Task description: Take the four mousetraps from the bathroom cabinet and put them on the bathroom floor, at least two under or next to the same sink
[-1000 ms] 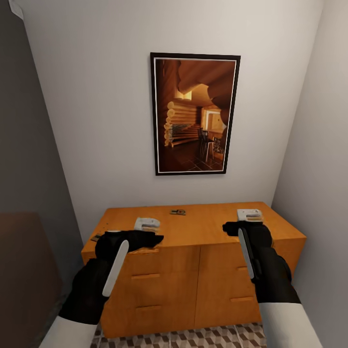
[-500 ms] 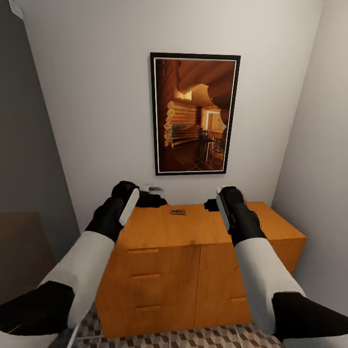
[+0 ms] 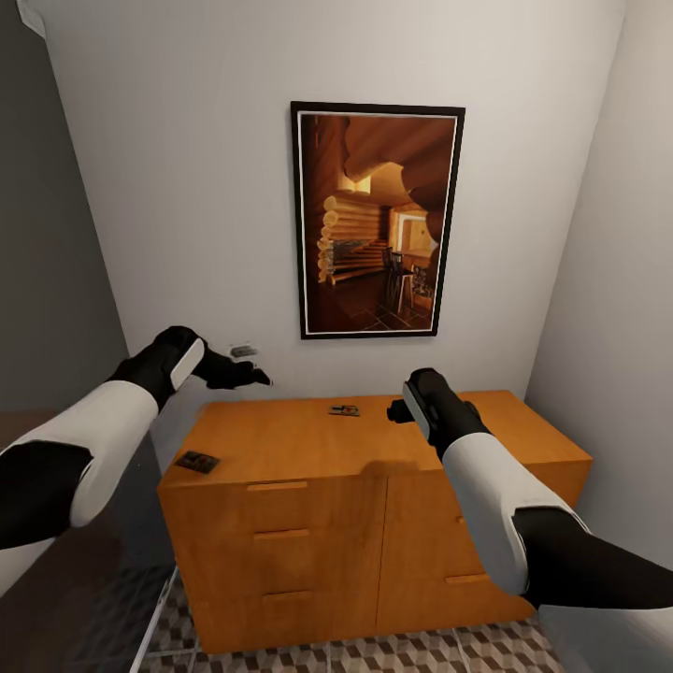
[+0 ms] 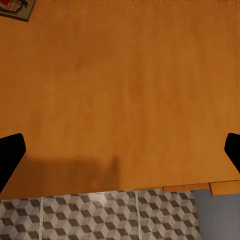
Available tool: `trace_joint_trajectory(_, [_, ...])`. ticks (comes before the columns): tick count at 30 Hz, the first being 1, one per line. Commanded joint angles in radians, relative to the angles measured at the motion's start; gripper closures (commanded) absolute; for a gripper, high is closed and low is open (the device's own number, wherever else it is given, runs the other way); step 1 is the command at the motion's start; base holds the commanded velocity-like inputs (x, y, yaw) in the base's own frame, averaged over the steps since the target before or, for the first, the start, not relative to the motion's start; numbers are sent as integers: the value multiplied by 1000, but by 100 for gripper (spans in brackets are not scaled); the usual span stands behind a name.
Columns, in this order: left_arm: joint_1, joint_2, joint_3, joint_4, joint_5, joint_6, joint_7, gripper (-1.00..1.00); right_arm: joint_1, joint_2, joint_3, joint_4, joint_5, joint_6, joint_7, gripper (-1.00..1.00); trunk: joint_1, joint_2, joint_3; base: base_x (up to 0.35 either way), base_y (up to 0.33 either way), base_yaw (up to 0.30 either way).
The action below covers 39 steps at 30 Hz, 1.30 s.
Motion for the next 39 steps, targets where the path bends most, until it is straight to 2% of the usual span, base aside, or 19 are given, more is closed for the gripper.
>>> trace_joint_trajectory(1, [-2,10,-19,1,7,-3,-9,-100,-1,1,-5,1,7,1,0,-100,0,-1,-1,0,0,0])
trace_joint_trajectory(2, [-3,16,-30,3,6,-8,-16,-100,-2,1,-5,3,7,0,0,-100,0,-1,-1,0,0,0])
trace_joint_trajectory(3, [-6,28,-69,13,-3,-25,-31,-100,-3,1,-5,7,7,-5,-2,-100,0,-1,-1,54,0,0])
trace_joint_trajectory(8, [-7,26,-106,25,-17,-64,-36,-100,-3,1,-7,9,7,-8,-2,-100,0,-1,-1,178,0,0])
trace_joint_trajectory(17, [-7,-3,-119,48,-21,-105,-38,-100,-4,1,-6,10,6,-7,-1,-100,0,-1,-1,286,0,0])
trace_joint_trajectory(24, [-7,-12,-120,54,-23,-110,-38,-100,-4,1,-5,8,8,-5,0,-100,0,-1,-1,264,0,0])
trace_joint_trajectory(39, [-7,-26,-121,55,-20,-112,-37,-100,-4,1,-5,6,10,7,2,-100,0,-1,-1,41,0,0])
